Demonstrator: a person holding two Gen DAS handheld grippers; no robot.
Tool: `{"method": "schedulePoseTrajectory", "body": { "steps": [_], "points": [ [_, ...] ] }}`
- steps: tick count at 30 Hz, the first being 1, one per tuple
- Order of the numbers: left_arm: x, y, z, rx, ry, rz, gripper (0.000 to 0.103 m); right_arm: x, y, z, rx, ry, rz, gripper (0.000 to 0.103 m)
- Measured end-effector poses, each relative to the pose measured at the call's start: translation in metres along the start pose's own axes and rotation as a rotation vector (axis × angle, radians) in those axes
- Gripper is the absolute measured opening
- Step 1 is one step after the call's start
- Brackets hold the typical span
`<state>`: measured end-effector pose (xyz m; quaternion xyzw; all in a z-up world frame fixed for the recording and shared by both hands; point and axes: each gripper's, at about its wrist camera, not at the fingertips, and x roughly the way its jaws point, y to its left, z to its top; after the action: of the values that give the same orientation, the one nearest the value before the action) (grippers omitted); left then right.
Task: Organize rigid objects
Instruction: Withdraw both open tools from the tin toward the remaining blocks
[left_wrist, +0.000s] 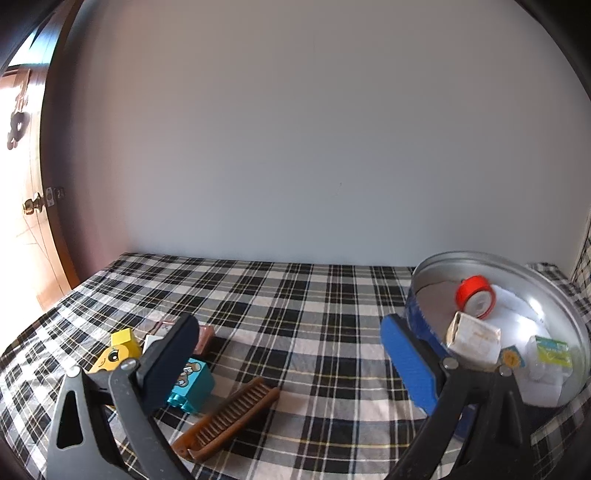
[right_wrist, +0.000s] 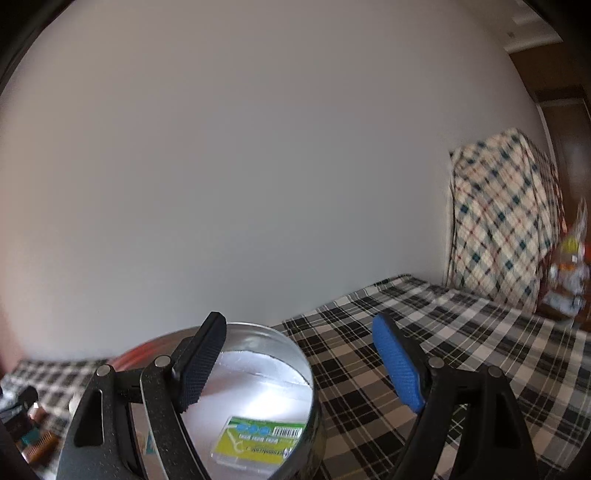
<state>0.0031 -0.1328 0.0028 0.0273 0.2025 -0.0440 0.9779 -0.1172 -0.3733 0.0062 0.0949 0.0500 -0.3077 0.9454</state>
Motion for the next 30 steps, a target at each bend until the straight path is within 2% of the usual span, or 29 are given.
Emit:
{"method": "schedulePoseTrajectory", "body": {
  "steps": [5,9,18,30],
  "points": [
    [-0.002,0.005,-0.004,0.028,-0.006,-0.009,0.1,-0.022,0.018,-0.006,-0.092,-0.064,-0.003,0.083],
    [-0.003,0.015,-0.005,0.023,-0.01,-0.033,0.1,-0.032,0.029,-0.009,-0.123,-0.077,0.002,0.083],
    [0.003,0.038,-0.006,0.039,0.019,-0.039,0.1,-0.045,0.048,-0.017,-0.102,-0.04,0.052,0.083],
    [0.014,0.088,-0.007,-0.004,0.066,-0.008,0.1,-0.066,0.114,-0.036,-0.128,0.025,0.211,0.083]
  ]
}}
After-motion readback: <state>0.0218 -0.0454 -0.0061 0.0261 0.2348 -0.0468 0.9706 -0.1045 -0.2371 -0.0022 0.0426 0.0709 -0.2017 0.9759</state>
